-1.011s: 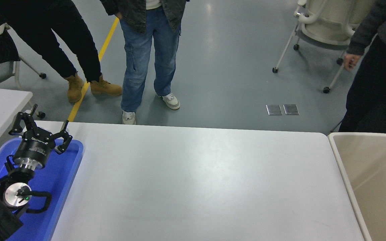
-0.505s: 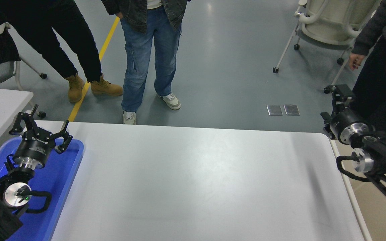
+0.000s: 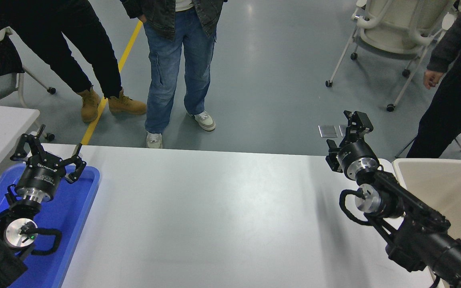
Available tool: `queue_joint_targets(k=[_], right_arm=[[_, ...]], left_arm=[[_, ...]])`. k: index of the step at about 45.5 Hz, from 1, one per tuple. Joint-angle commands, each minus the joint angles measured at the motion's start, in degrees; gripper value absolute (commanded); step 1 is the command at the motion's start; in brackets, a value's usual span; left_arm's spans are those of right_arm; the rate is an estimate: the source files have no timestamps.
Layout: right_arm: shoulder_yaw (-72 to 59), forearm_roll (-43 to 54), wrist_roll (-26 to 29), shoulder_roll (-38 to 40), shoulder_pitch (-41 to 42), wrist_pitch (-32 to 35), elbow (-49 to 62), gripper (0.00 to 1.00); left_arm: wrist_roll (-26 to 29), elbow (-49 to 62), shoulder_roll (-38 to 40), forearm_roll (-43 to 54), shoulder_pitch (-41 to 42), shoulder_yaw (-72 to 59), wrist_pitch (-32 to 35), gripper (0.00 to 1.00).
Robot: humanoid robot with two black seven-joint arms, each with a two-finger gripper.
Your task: Clean the table surface
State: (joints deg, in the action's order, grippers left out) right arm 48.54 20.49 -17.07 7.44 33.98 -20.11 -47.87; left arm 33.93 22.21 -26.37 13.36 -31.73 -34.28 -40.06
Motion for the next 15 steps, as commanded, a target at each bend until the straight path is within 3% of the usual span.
queue_joint_targets(k=[1,15], right_arm=[[0.6,0.0,-0.8,-2.3,-0.3,0.1,2.8,1.0],[0.0,0.0,-0.8,-2.3,-0.3,0.0,3.7,1.0]], left_arm=[[0.0,0.0,0.0,0.0,0.0,0.0,0.0,1.0],[0.0,0.0,0.0,0.0,0.0,0.0,0.0,1.0]])
